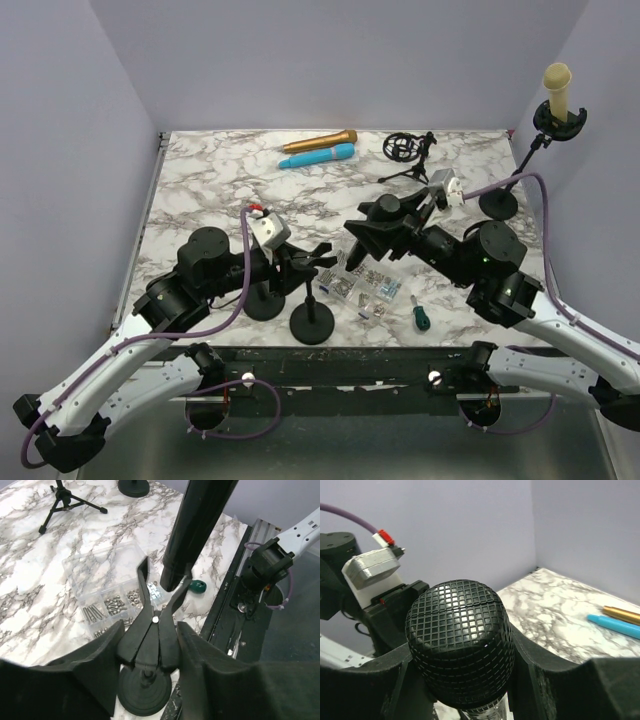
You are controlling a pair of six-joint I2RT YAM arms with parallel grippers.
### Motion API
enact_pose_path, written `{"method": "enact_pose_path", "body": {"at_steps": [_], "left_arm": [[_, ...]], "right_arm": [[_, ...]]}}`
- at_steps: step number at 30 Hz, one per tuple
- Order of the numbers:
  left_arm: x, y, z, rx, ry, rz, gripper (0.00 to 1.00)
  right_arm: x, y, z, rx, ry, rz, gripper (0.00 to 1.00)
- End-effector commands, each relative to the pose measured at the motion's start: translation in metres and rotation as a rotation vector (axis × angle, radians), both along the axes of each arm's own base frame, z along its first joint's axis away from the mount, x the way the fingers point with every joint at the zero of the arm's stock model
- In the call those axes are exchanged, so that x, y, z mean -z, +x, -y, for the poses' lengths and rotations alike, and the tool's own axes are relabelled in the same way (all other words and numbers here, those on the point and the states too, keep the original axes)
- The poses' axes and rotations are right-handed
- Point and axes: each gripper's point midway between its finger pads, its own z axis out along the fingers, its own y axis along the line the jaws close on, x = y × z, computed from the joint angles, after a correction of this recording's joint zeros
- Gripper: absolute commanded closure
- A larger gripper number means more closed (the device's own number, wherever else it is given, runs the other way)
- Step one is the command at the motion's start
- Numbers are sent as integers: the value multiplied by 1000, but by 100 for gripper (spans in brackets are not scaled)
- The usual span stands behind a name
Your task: Remove the microphone from the stand
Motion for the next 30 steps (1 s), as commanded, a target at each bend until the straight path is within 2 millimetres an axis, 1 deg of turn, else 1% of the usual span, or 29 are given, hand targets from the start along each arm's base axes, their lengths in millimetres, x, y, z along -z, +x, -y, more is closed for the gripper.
{"method": "enact_pose_path", "body": {"at_steps": [1,4,6,7,8,9,14,18,22,26,28,30], "left_arm": [[9,-6,-4,1,25,-55,51],[7,-8,-4,-1,11,-80,42],[6,-10,-4,0,5,-90,38],[5,-10,-4,-2,3,-93,33],[4,-11,-5,-5,1,-96,13],[3,-10,-6,-12,-1,-98,2],[-6,-12,-8,-23,-9,-108,1],[-21,-15,-12,-22,-22,-92,2],[-37,-15,-19,-45,-27,-62,1],[-54,-12,-27,-87,-32,-19,1],[-67,-7,-33,-122,-36,7,1],[-81,-1,-37,-162,-33,35,1]], "right_arm": [[10,14,25,142,-13,-6,95],[12,15,30,164,-19,-5,95],[13,15,31,169,-24,-3,95],[13,15,31,168,-26,-2,95],[14,16,31,171,-30,-3,95],[15,17,30,173,-36,-4,95],[23,20,27,180,-52,-15,95],[28,31,33,250,-52,-51,94],[34,52,45,388,-56,-98,94],[43,78,58,569,-40,-168,95],[50,92,59,654,-34,-208,99],[55,103,55,707,-21,-245,99]]}}
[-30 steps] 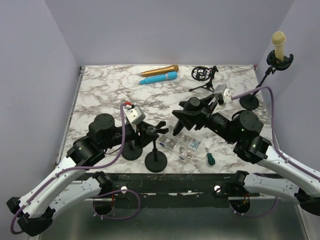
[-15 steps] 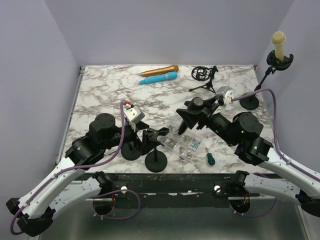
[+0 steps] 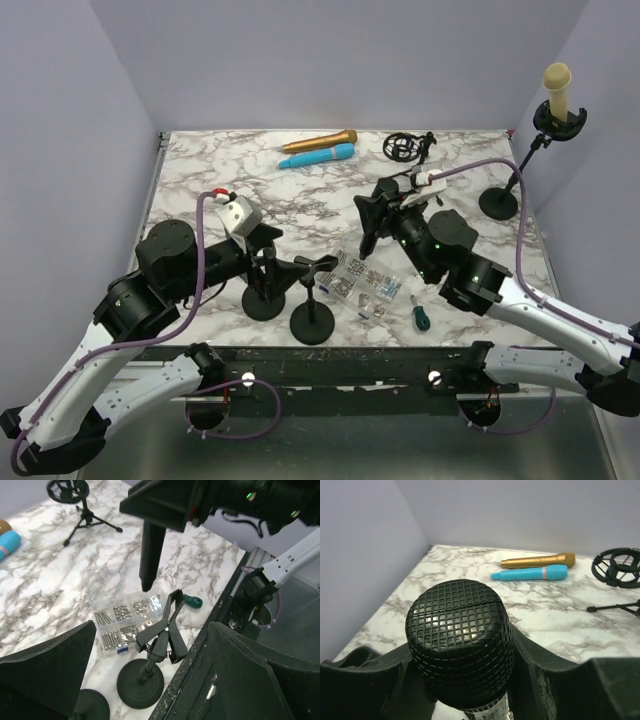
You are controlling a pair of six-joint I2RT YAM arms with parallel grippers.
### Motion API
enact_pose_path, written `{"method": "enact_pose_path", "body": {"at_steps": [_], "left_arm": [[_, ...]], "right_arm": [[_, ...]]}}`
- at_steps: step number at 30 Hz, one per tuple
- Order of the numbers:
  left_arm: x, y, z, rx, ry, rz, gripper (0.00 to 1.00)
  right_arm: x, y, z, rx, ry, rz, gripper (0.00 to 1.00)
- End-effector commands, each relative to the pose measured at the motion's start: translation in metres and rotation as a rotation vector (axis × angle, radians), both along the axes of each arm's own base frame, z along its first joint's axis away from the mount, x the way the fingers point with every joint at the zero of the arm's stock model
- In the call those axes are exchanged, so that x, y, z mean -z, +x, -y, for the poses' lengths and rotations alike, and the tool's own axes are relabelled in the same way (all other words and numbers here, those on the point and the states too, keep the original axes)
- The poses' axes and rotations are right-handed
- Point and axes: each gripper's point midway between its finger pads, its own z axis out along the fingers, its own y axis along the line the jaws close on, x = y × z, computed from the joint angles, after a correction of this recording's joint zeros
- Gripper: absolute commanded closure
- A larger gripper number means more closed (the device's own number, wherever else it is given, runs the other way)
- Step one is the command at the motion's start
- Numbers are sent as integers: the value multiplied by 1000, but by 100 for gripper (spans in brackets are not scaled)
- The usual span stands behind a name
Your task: Remove the microphone from the stand
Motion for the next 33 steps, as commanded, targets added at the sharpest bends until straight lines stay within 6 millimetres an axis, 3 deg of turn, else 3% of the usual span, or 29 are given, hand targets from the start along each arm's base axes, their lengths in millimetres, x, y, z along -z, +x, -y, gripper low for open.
{"method": "enact_pose_path", "body": {"at_steps": [1,6,10,13,18,26,33], "left_arm": [[-32,17,-18,-124,17,79,1],[-84,52,-38,-330,6,178,1],[-129,75,-48,-440,-49,293,2],[-144,91,-49,-493,-58,334,1],[-125,118,-51,-568,-36,366,1],[-63,147,-81,-716,-8,331,2],[-64,146,-107,-834,13,415,2]], "right_arm": [[-5,32,12,240,87,-66,99],[21,83,4,389,192,-226,99],[44,129,20,482,397,-344,99],[61,148,22,575,500,-357,99],[94,176,13,709,639,-412,99],[169,226,-15,772,741,-601,99],[231,271,-28,840,789,-772,99]]}}
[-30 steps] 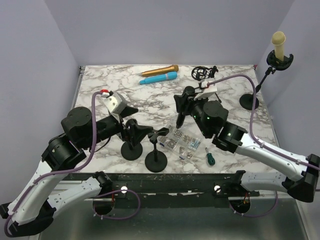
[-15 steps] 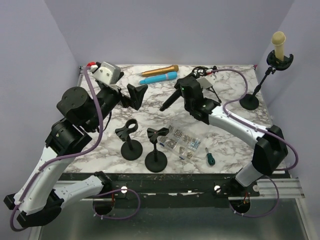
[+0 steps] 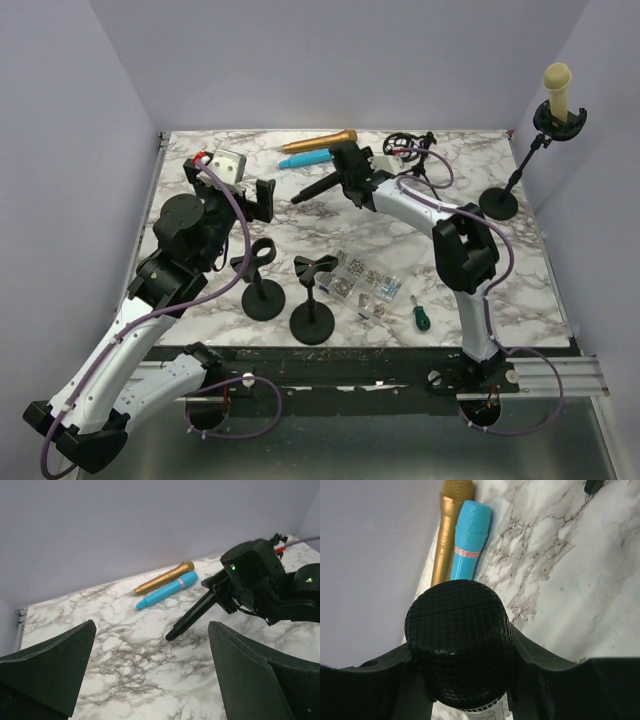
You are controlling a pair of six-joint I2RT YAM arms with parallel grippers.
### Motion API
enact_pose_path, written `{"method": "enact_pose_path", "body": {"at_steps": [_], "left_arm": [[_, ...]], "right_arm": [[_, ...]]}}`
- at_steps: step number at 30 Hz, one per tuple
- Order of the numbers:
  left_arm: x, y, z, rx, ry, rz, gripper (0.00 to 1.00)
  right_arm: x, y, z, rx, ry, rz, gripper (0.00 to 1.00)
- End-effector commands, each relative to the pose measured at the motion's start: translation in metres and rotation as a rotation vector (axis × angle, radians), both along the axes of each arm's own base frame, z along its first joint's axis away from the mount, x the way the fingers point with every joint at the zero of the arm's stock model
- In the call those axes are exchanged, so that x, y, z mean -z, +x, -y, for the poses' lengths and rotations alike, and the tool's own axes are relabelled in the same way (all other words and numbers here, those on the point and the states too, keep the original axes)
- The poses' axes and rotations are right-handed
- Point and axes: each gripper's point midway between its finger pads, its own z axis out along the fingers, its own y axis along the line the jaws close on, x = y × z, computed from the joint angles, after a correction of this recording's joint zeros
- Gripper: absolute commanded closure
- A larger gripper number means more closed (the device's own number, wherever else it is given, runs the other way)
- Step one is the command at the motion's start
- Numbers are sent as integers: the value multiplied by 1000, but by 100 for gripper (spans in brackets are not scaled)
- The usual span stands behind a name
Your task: Remove the microphone from the stand
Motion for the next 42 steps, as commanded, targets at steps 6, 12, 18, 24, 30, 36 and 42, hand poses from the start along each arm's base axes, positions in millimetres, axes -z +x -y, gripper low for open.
{"method": "enact_pose_path", "body": {"at_steps": [6,12,18,24,30,36,42], "left_arm": [[-41,-5,-27,-112,-50,167,1],[-41,-6,-30,-121,-50,174,1],[-39,-4,-28,-120,-46,170,1],[-39,-4,-28,-118,-47,168,1],[-40,-5,-29,-121,-49,173,1],[-40,-5,-30,-124,-48,174,2],[-40,-5,-30,-127,-46,173,1]], "right_arm": [[63,35,-12,57,140,-166,99],[89,41,-22,80,179,-203,91],[101,41,-17,124,197,-207,84],[114,38,-11,165,213,-216,76],[130,35,-5,188,230,-248,63],[141,32,1,201,231,-266,53],[154,28,0,195,249,-297,39]]}}
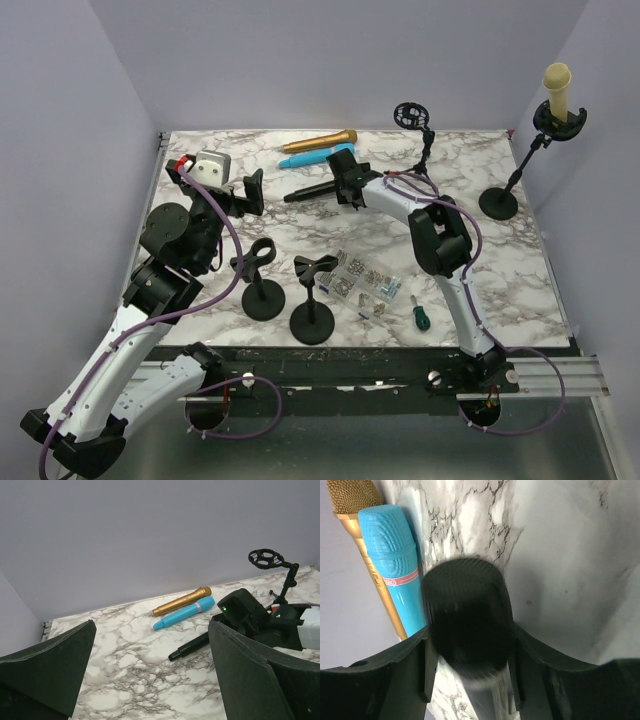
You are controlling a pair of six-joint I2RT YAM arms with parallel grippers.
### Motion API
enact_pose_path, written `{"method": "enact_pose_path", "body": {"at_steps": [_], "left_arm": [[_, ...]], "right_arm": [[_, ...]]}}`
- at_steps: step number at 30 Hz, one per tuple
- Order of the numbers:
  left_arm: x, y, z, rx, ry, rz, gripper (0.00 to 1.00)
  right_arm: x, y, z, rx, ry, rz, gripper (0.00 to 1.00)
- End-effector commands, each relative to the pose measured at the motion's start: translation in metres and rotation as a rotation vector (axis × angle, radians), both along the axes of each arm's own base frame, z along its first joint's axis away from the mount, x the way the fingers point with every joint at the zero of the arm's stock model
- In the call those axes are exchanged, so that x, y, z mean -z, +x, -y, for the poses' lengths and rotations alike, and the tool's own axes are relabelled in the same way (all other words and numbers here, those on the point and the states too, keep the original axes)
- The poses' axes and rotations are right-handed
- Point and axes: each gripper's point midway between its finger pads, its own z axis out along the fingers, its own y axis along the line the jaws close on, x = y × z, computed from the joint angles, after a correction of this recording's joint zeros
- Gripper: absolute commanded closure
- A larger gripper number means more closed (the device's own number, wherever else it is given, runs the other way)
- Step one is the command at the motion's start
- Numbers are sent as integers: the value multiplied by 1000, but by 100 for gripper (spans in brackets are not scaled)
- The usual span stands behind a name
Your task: Remove the microphone from the stand
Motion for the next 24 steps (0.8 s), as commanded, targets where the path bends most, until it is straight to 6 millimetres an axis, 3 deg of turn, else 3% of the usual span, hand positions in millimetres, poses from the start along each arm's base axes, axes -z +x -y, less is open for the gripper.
{"method": "enact_pose_path", "body": {"at_steps": [1,6,16,24], "left_arm": [[-5,0,-5,-26,-10,24,1],[-3,2,-3,-23,-6,19,2],[-4,1,-4,-24,-8,19,2],[-4,1,-4,-24,-7,20,1]], "right_arm": [[43,-12,8,16,-8,-84,38],[45,-15,9,10,-5,-86,30],[40,-21,12,-5,-8,-76,27],[22,-23,10,-88,-48,-41,21]]}}
